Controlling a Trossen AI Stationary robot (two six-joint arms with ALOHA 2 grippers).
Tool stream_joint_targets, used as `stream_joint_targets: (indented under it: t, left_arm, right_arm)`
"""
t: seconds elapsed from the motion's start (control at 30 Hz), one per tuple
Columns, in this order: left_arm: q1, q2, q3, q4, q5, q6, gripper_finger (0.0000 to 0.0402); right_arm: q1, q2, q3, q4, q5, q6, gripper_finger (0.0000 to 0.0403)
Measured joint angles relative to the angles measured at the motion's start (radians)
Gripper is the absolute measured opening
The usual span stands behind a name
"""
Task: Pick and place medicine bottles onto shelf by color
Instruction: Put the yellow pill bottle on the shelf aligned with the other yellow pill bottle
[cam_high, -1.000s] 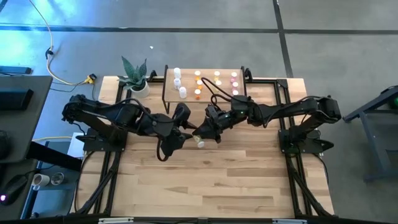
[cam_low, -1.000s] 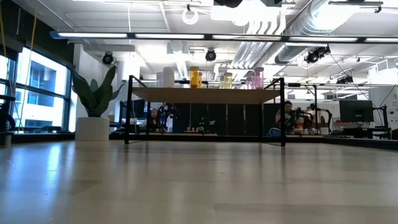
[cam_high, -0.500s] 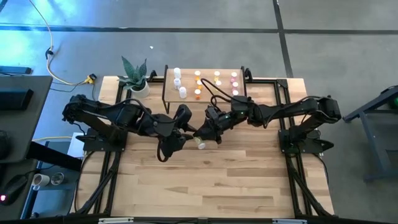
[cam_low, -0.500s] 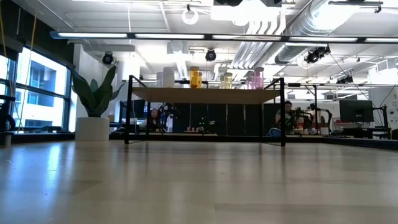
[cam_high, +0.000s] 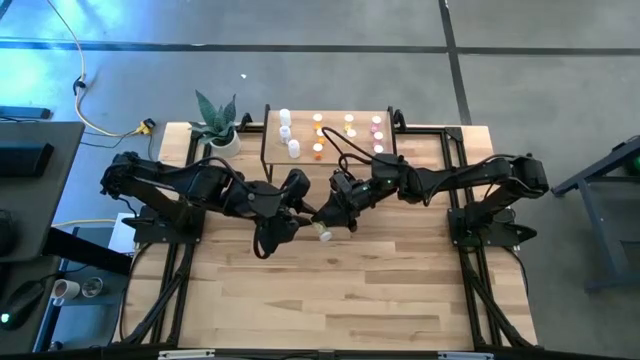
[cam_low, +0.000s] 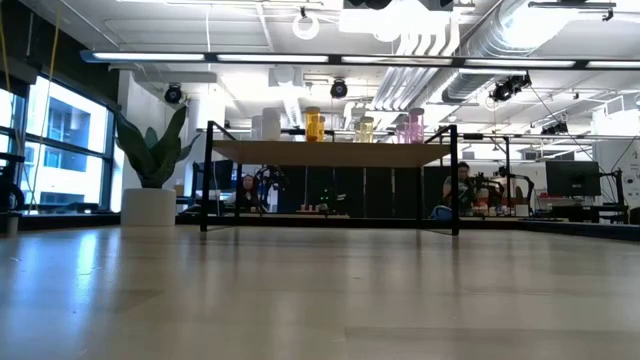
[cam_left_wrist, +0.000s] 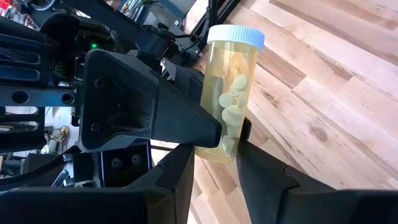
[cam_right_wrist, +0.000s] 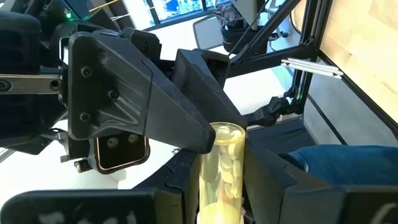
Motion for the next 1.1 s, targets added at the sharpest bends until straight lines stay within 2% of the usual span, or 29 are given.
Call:
stream_joint_targets:
  t: [0.3,0.67,0.97,1.1]
  left_arm:
    - [0.0,0.0,0.0,-0.005,-0.002,0.001,0.0085]
    - [0.0,0.001,0.0,-0.016,-0.023,0.004,0.0081]
    - [0.0,0.001,0.0,-0.041,-0.04,0.001,0.0078]
    - [0.0,0.001,0.0,-0.046,-0.073,0.0,0.0071]
  right_arm:
    - [0.0,0.0,0.0,-0.007,0.0,-0.013,0.0096]
    - [0.0,-0.001,0.0,-0.026,0.007,-0.047,0.0098]
    - [-0.009,-0.001,0.001,-0.043,0.011,-0.058,0.016]
    - [-0.033,-0.001,0.001,-0.044,0.0,-0.063,0.0175]
